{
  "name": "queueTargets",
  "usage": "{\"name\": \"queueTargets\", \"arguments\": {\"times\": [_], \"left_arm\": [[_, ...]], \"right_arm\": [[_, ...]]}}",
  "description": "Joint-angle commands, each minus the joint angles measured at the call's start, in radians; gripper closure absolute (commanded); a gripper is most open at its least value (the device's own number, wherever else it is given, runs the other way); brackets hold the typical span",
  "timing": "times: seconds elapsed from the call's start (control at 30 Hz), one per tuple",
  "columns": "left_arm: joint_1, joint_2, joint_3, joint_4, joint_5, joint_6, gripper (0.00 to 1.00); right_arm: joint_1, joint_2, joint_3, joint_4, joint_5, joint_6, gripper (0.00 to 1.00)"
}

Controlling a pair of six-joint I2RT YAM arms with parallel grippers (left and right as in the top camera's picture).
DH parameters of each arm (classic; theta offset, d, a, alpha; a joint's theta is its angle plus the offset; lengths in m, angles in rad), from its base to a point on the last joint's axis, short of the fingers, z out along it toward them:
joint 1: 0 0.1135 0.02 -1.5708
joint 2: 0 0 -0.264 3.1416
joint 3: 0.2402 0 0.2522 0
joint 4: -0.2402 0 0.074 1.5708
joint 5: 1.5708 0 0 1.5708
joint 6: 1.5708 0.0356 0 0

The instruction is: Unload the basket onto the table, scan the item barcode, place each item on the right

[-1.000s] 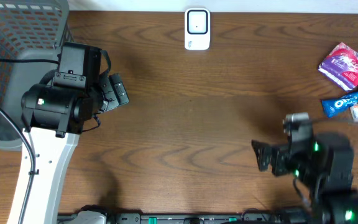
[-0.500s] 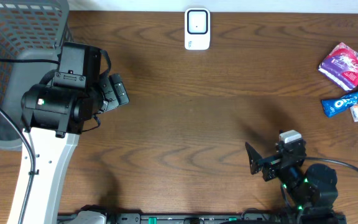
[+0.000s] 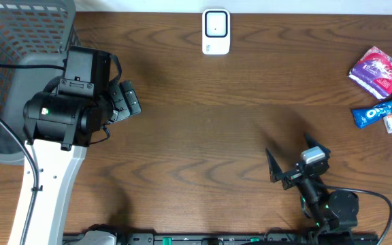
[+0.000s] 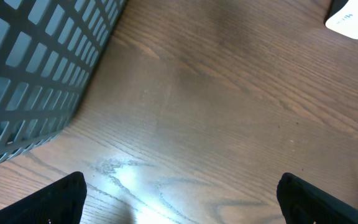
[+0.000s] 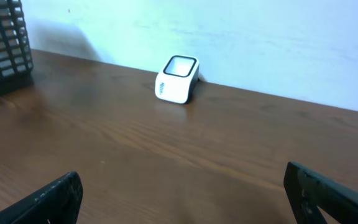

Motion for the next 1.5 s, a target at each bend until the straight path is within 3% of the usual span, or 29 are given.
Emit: {"name": "queueTargets", "arguments": {"times": [0.0, 0.47, 1.07, 1.27, 1.47], "left_arm": [[0.003, -0.008, 0.006, -0.003, -0.017, 0.006, 0.02], [0.003, -0.008, 0.006, -0.003, -0.017, 0.006, 0.02], [0.003, -0.008, 0.006, -0.003, -0.017, 0.006, 0.02], [0.003, -0.008, 0.006, -0.003, -0.017, 0.006, 0.02], [0.003, -0.008, 0.006, -0.003, -0.017, 0.006, 0.02]], "right_arm": [[-0.006, -0.037, -0.031, 0.010, 0.002, -0.036, 0.01], [-0.128, -0.062, -0.031, -0.006, 0.080, 0.016, 0.01], [-0.151, -0.062, -0.030, -0.018, 0.153, 0.021, 0.01], [-0.151, -0.062, -0.030, -0.028, 0.240, 0.158, 0.01], [-0.151, -0.062, -0.030, -0.029, 0.243, 0.166, 0.01]]}}
